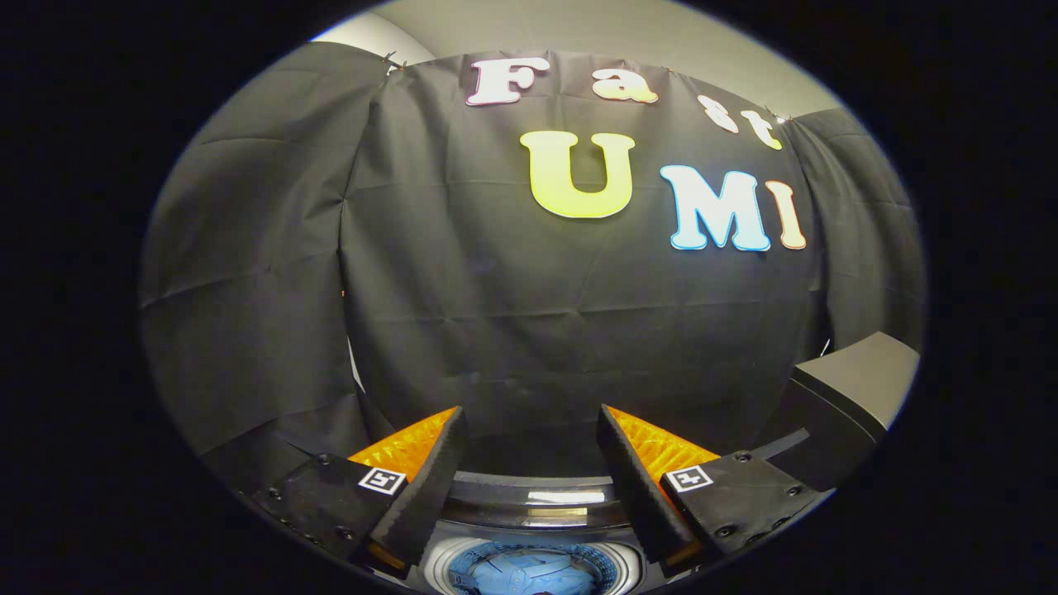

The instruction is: Put the clothes into the washing machine and then close the washing machine lid.

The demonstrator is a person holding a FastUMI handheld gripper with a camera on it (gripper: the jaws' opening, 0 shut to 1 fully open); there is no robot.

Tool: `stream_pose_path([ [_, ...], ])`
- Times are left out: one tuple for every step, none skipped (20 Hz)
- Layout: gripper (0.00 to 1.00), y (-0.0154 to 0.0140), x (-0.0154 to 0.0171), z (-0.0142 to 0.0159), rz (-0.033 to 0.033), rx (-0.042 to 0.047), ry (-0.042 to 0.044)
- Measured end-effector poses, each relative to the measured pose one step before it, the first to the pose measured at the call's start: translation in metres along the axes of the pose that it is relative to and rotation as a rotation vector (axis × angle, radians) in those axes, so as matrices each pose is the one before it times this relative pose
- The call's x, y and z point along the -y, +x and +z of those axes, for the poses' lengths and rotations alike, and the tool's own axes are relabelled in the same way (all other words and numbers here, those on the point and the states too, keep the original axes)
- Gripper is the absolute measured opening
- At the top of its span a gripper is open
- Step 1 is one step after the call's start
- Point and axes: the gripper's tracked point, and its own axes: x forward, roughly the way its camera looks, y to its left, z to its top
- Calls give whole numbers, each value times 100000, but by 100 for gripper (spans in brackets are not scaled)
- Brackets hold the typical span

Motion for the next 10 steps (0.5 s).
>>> stream_pose_path([
  [98,-320,2,-147,-144,-23,96],
  [98,-256,10,-151,-30,-415,128],
  [98,-337,-17,-303,59,-434,173],
  [98,-242,98,-120,-193,-108,231],
  [98,-411,76,-161,-73,294,414],
  [98,-317,16,-167,68,296,102],
  [98,-287,12,-186,159,246,-149],
  [98,-249,-7,-225,159,300,-275],
  [98,-198,6,-195,77,183,-115],
  [98,-256,-17,-146,53,85,-62],
])
